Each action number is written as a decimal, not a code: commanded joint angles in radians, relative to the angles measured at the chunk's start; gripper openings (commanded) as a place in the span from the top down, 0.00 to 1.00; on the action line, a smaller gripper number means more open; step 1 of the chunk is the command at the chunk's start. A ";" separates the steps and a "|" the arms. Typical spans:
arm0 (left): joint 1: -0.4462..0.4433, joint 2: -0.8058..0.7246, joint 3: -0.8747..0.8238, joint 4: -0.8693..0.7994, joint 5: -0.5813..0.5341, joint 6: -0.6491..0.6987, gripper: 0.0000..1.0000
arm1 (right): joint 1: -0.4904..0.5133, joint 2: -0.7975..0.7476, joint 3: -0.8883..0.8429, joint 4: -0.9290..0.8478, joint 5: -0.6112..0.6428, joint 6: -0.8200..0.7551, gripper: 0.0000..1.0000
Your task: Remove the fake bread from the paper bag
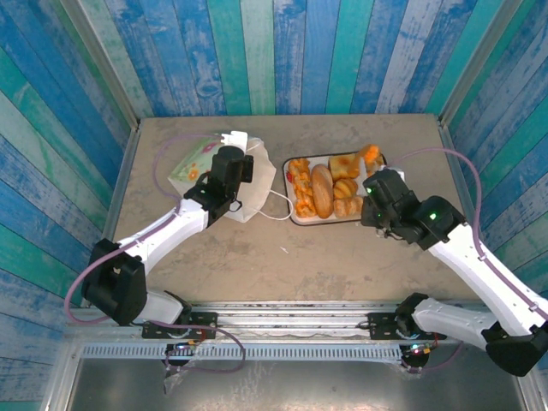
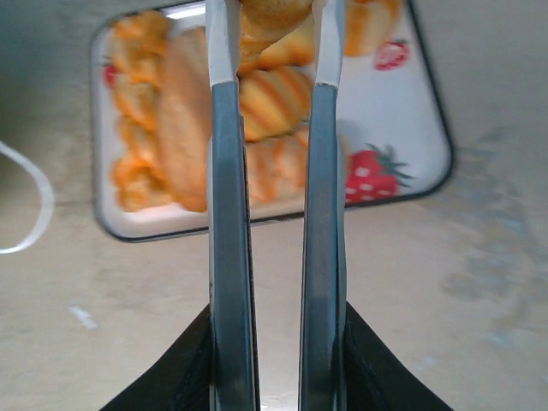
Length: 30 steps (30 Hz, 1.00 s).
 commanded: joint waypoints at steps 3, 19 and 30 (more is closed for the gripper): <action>-0.002 -0.083 -0.011 0.038 0.024 -0.030 1.00 | -0.101 0.016 0.023 -0.110 0.110 -0.075 0.75; -0.002 -0.093 -0.038 0.050 0.037 -0.038 1.00 | -0.177 0.202 0.042 -0.117 0.208 -0.152 0.74; -0.002 -0.082 -0.026 0.045 0.035 -0.030 1.00 | -0.185 0.336 0.071 -0.135 0.235 -0.192 0.72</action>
